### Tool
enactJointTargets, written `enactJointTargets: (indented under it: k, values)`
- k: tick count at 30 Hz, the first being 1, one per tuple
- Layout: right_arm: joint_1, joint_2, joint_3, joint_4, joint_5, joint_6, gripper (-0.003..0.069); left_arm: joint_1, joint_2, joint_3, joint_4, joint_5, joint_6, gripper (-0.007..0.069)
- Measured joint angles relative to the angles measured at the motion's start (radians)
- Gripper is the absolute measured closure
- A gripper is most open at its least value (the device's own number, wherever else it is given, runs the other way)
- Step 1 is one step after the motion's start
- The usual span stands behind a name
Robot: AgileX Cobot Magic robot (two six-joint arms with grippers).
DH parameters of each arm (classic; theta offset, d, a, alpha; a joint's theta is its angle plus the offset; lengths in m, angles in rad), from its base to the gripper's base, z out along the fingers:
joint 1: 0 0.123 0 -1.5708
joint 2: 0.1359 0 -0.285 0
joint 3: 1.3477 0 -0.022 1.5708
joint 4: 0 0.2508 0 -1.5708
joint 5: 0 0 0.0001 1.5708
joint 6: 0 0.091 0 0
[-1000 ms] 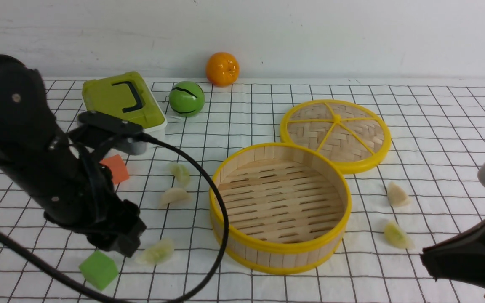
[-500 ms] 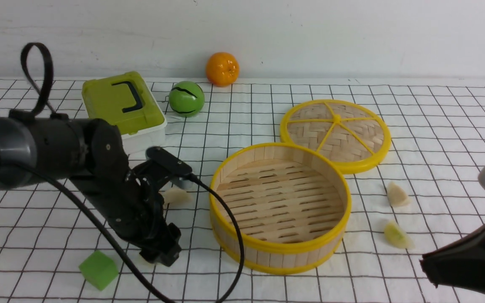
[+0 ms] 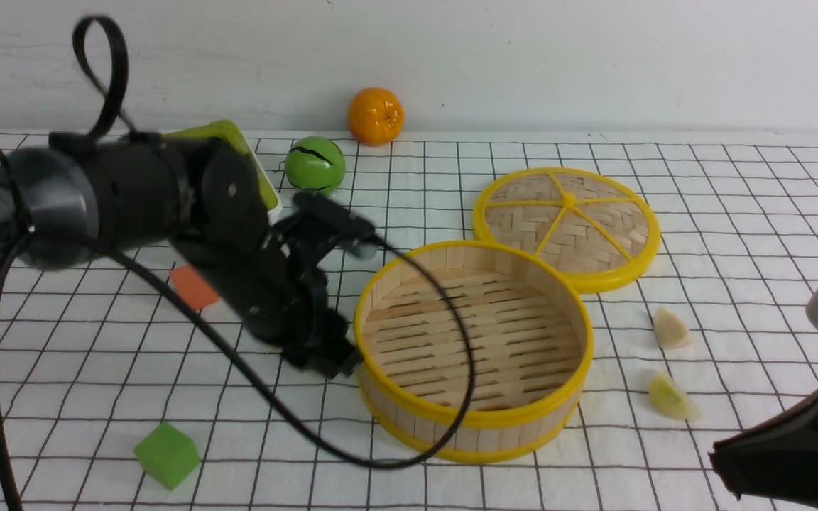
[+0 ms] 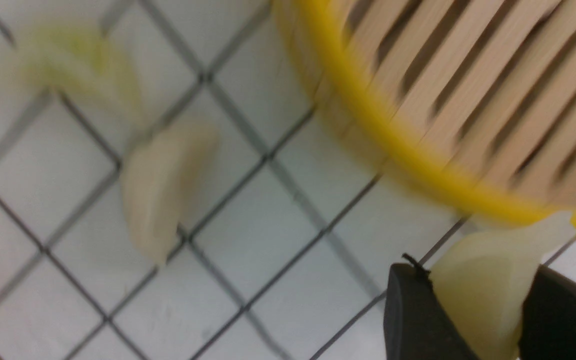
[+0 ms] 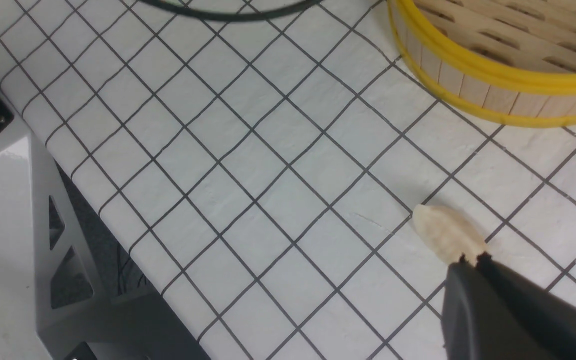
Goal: Put the dumplings into the steamer on the table with the white tablecloth.
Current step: 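Reach for and grasp a dumpling on the table with the left gripper, then place the dumpling into the bamboo steamer basket with the left gripper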
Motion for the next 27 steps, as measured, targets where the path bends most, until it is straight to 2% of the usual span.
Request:
enactJointTargets:
  k: [1, 2, 5, 10, 13, 17, 22, 25, 26, 27]
  values:
    - [0.000, 0.000, 0.000, 0.000, 0.000, 0.000, 0.0659, -0.006, -0.001, 0.000, 0.000, 0.004, -0.008, 0.0379]
    - [0.000, 0.000, 0.000, 0.000, -0.002, 0.000, 0.0657, -0.065, 0.006, -0.144, 0.008, 0.043, -0.094, 0.0379]
    - [0.000, 0.000, 0.000, 0.000, -0.007, 0.007, 0.0656, -0.157, 0.087, -0.370, 0.038, 0.123, -0.264, 0.0379]
    - [0.000, -0.008, -0.001, -0.005, 0.025, 0.085, 0.0653, -0.196, 0.257, -0.608, 0.058, 0.208, -0.436, 0.0379]
    - [0.000, -0.069, -0.001, -0.066, 0.090, 0.167, 0.0650, -0.195, 0.434, -0.744, 0.095, 0.264, -0.539, 0.0379]
    - [0.000, -0.175, -0.001, -0.181, 0.131, 0.260, 0.0650, -0.193, 0.552, -0.795, 0.143, 0.260, -0.579, 0.0379]
    - [0.000, -0.303, -0.002, -0.355, 0.134, 0.383, 0.0647, -0.193, 0.607, -0.807, 0.133, 0.194, -0.586, 0.0377]
    - [0.000, -0.333, -0.002, -0.413, 0.134, 0.431, 0.0647, -0.193, 0.616, -0.807, 0.130, 0.184, -0.587, 0.0321]
    - [0.000, -0.340, -0.002, -0.429, 0.134, 0.447, 0.0647, -0.193, 0.616, -0.807, 0.130, 0.186, -0.587, 0.0291]
    - [0.000, -0.343, -0.002, -0.445, 0.134, 0.461, 0.0647, -0.193, 0.616, -0.812, 0.131, 0.196, -0.588, 0.0230]
